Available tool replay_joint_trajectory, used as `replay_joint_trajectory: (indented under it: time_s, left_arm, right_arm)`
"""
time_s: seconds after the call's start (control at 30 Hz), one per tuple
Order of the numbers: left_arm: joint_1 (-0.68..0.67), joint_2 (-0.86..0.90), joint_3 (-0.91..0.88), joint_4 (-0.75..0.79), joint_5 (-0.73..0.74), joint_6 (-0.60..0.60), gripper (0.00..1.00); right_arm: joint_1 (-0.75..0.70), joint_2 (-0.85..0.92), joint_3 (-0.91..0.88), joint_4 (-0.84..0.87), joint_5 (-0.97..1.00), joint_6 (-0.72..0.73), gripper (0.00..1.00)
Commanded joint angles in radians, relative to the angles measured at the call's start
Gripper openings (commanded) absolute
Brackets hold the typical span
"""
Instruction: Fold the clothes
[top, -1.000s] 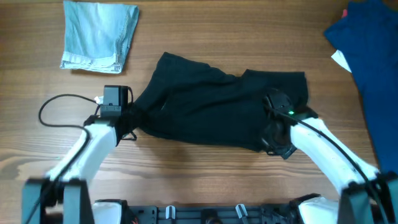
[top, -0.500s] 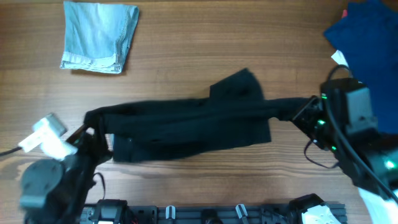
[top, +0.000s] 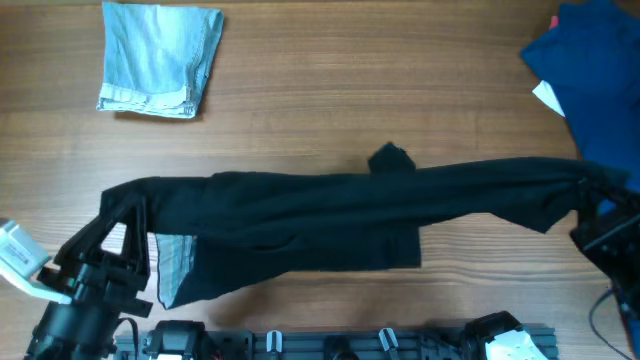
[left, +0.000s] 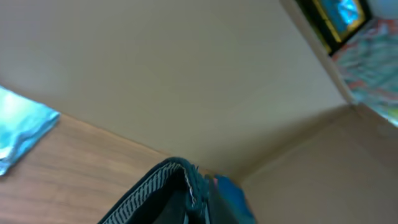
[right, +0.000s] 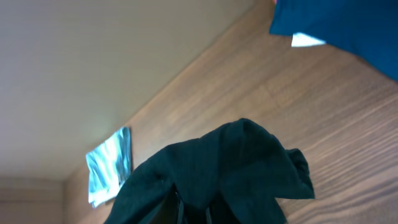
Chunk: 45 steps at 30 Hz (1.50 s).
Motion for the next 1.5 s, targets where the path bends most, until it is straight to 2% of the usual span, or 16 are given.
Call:
replay_joint_trajectory:
  time_s: [0.0, 0.2, 0.3, 0.37, 0.4, 0.47, 0.5, 0.6, 0.73, 0.83, 0.9, 1.1, 1.13, 1.23, 1.37, 1.47]
  left_arm:
    - [0.003, 0.006, 0.022, 0.053, 0.088, -0.021, 0.04]
    - [0.003, 0.006, 0.051, 0.159, 0.198, -0.145, 0.04]
    - [0.004, 0.016, 0.051, 0.169, 0.174, -0.179, 0.04]
    - [0.004, 0.043, 0.051, 0.1, 0.092, -0.172, 0.04]
    - [0.004, 0.093, 0.051, 0.002, -0.019, -0.172, 0.04]
    - [0.004, 0.179, 0.051, -0.08, -0.106, -0.171, 0.04]
    - [0.004, 0.27, 0.051, -0.097, -0.134, -0.122, 0.04]
    - [0.004, 0.526, 0.051, -0.088, -0.259, -0.058, 0.04]
    - [0.004, 0.867, 0.051, -0.053, -0.407, -0.051, 0.04]
    - [0.017, 1.064, 0.051, -0.023, -0.558, -0.043, 0.04]
    - [0.035, 1.123, 0.051, -0.014, -0.62, -0.04, 0.04]
    - [0.11, 1.162, 0.051, 0.013, -0.627, -0.037, 0.04]
    - [0.12, 1.162, 0.051, 0.009, -0.626, 0.002, 0.04]
    - [0.121, 1.157, 0.051, -0.063, -0.596, 0.035, 0.04]
    - [0.121, 1.157, 0.051, -0.19, -0.48, 0.034, 0.04]
    - [0.121, 1.157, 0.051, -0.285, -0.468, 0.034, 0.04]
  right_arm:
    - [-0.005, -0.002, 0.063, 0.005, 0.067, -0.034, 0.04]
    - [-0.005, -0.001, 0.138, 0.014, 0.066, -0.034, 0.04]
    - [-0.005, -0.001, 0.169, 0.049, 0.082, -0.033, 0.04]
    - [-0.005, 0.011, 0.169, 0.069, 0.081, -0.033, 0.04]
    - [-0.005, 0.053, 0.168, 0.057, 0.081, -0.033, 0.04]
    - [-0.005, 0.126, 0.168, 0.032, 0.082, -0.033, 0.04]
    - [-0.005, 0.192, 0.168, 0.024, 0.081, -0.032, 0.04]
    - [-0.005, 0.393, 0.168, 0.034, 0.077, 0.014, 0.04]
    - [-0.005, 0.638, 0.168, 0.121, -0.007, 0.021, 0.04]
    - [0.004, 0.806, 0.168, 0.19, -0.092, 0.012, 0.04]
    - [0.013, 0.873, 0.168, 0.229, -0.092, 0.005, 0.04]
    - [0.025, 0.975, 0.16, 0.268, -0.098, -0.014, 0.04]
    - [0.025, 0.974, 0.16, 0.256, -0.088, -0.014, 0.04]
    - [0.025, 0.963, 0.16, 0.194, -0.092, -0.023, 0.04]
    - [0.025, 0.963, 0.128, 0.067, -0.127, -0.125, 0.04]
    - [0.025, 0.963, 0.103, 0.002, -0.145, -0.151, 0.04]
